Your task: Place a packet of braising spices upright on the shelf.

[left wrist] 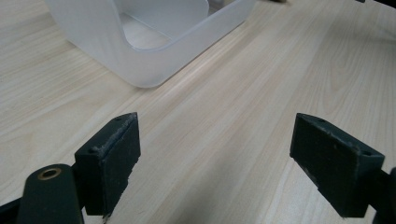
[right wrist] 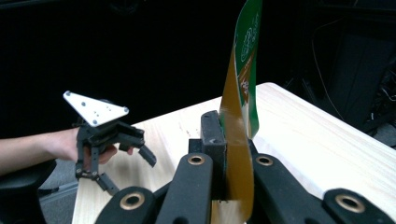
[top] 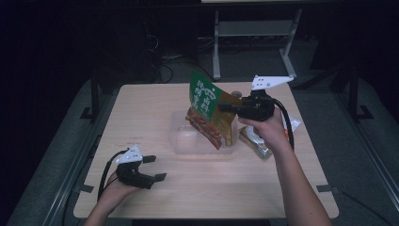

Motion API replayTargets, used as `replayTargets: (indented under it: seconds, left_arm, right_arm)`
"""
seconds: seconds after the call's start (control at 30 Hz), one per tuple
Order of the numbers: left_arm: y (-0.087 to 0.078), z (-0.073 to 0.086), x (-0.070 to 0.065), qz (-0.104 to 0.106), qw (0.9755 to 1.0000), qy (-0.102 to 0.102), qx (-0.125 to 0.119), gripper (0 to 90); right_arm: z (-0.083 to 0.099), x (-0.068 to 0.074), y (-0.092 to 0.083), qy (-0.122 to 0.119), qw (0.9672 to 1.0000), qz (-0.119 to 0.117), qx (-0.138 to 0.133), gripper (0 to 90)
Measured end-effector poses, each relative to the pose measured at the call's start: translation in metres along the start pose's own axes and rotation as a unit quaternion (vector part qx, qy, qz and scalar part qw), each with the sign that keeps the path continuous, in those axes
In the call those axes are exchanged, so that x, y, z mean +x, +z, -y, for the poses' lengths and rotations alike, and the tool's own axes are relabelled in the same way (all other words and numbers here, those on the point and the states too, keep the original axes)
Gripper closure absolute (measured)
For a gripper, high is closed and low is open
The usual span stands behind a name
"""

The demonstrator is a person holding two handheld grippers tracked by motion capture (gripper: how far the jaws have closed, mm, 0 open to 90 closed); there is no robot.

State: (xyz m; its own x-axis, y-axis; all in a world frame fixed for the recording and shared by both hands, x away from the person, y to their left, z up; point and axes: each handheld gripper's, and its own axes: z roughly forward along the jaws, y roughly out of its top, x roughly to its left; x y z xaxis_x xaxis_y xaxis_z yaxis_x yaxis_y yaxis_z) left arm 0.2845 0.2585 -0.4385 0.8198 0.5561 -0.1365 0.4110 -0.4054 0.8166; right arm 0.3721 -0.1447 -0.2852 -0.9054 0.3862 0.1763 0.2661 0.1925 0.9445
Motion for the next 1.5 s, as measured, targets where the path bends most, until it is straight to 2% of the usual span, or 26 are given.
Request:
replayTargets:
  seconds: [0.27,0.3,0.5,0.77,0.97,1.13,1.3,1.5]
  left_arm:
    - [0.000,0.001,0.001,-0.001,1.0000,0.001,0.002,15.6]
    - [0.001,0.002,0.001,0.000,1.0000,0.003,0.007,15.6]
    - [0.003,0.002,0.001,0.001,0.9999,0.009,0.012,15.6]
    - [0.003,0.003,0.000,0.003,0.9997,0.014,0.018,15.6]
    - [0.004,0.004,-0.001,0.002,0.9996,0.017,0.021,15.6]
    - [0.004,0.004,-0.001,0.001,0.9996,0.018,0.023,15.6]
    - [0.004,0.004,-0.001,0.001,0.9996,0.018,0.022,15.6]
    - [0.003,0.004,-0.001,0.000,0.9995,0.019,0.025,15.6]
  right_arm:
    - [0.000,-0.007,-0.003,0.004,0.9995,0.029,-0.011,90.0]
    - [0.003,-0.010,-0.003,0.010,0.9992,0.036,-0.014,90.0]
    - [0.009,-0.018,-0.003,0.017,0.9983,0.055,-0.008,90.0]
    - [0.013,-0.018,0.003,0.015,0.9972,0.073,0.005,90.0]
    - [0.018,-0.022,0.001,0.022,0.9959,0.087,-0.005,90.0]
    - [0.017,-0.021,-0.002,0.025,0.9953,0.093,-0.009,90.0]
    - [0.019,-0.019,0.003,0.022,0.9942,0.105,0.003,90.0]
    - [0.024,-0.019,0.012,0.026,0.9944,0.101,0.019,90.0]
